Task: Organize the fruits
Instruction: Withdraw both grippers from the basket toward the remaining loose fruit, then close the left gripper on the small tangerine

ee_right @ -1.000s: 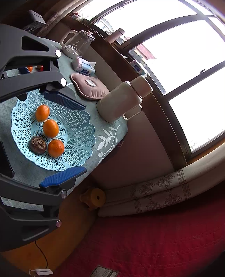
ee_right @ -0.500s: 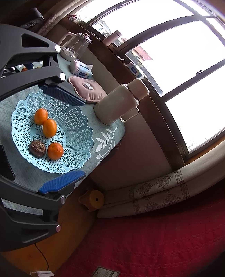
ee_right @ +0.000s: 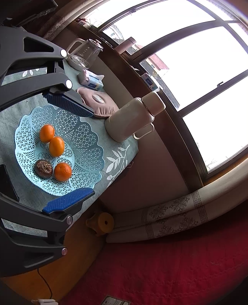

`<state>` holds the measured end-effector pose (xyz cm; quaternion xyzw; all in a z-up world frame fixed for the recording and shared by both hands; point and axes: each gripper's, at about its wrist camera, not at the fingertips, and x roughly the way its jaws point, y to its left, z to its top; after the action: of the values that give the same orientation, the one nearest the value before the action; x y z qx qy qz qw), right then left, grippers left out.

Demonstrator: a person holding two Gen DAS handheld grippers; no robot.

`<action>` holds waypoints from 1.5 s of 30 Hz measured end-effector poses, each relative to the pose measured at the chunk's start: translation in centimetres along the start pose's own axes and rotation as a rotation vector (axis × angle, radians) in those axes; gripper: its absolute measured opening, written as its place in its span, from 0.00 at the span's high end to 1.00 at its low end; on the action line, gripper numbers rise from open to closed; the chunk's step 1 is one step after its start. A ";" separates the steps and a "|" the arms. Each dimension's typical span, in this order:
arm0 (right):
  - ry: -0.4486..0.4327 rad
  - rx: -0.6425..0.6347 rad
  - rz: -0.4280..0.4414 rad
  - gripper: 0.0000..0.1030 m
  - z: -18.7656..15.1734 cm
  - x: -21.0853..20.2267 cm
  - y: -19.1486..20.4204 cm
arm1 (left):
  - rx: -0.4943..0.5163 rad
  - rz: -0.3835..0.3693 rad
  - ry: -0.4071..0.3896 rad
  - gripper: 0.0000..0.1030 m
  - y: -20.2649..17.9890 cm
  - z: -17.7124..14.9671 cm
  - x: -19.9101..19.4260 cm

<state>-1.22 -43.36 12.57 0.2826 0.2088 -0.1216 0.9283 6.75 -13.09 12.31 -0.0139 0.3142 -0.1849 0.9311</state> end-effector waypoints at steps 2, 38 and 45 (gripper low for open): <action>0.001 -0.002 0.004 0.24 0.0 0.0 0.0 | -0.019 0.016 -0.009 0.22 1.0 0.3 -0.4; 0.049 -0.051 0.029 0.24 -1.6 1.4 1.8 | -0.103 0.118 0.147 0.22 5.7 -3.2 6.0; 0.070 -0.072 0.033 0.24 -2.3 1.9 2.5 | -0.106 0.123 0.184 0.26 6.1 -4.2 7.6</action>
<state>0.60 -40.26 11.14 0.2564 0.2405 -0.0885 0.9320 11.88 -9.72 3.67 -0.0266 0.4077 -0.1111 0.9059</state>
